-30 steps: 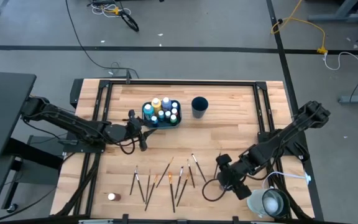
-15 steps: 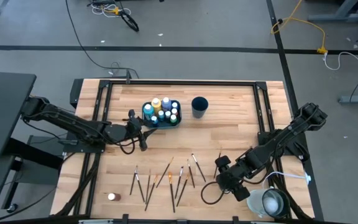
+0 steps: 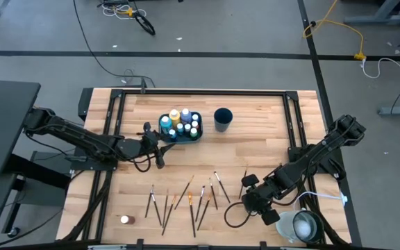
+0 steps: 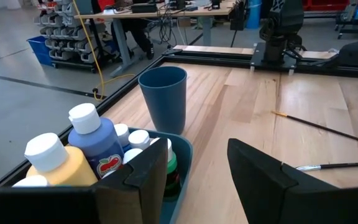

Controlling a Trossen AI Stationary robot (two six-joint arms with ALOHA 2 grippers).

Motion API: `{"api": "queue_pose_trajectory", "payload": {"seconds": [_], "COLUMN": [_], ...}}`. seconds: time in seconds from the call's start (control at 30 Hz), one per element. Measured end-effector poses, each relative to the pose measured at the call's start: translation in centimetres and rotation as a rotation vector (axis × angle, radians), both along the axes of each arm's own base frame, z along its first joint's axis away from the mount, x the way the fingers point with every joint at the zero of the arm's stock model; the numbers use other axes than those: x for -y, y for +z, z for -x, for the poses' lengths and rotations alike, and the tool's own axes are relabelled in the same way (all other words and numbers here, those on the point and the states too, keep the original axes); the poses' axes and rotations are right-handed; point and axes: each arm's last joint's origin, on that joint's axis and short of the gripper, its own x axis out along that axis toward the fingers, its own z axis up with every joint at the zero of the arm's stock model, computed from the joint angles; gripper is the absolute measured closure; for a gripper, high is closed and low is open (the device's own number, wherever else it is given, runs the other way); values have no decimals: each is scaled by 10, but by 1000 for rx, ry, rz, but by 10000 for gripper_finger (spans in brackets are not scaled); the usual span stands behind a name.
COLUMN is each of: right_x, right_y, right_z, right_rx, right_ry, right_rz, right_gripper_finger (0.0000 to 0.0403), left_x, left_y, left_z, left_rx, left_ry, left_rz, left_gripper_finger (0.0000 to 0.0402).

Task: Pick & Place Paint Supplies
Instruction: Put the small light blue paint bottle into the blue bin

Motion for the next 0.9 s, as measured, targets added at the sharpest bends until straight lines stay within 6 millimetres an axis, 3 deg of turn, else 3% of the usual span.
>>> {"api": "queue_pose_trajectory", "payload": {"seconds": [0.2, 0.43, 0.57, 0.73, 0.9], "right_x": [0, 4, 8, 26, 58], "right_y": [0, 2, 19, 40, 48], "right_z": [-1, -4, -18, -38, -56], "right_rx": [16, 34, 108, 196, 263], "right_ry": [-10, -31, -32, -47, -68], "right_rz": [16, 27, 9, 16, 82], "right_gripper_finger": [284, 275, 283, 280, 278], "left_x": [0, 0, 0, 0, 1], "left_y": [0, 1, 1, 1, 1], "left_z": [0, 0, 0, 0, -1], "left_rx": [0, 7, 7, 7, -9], "left_ry": [0, -3, -3, -3, -44], "left_rz": [0, -8, -8, -8, -29], "left_gripper_finger": [225, 225, 225, 225, 225]}}
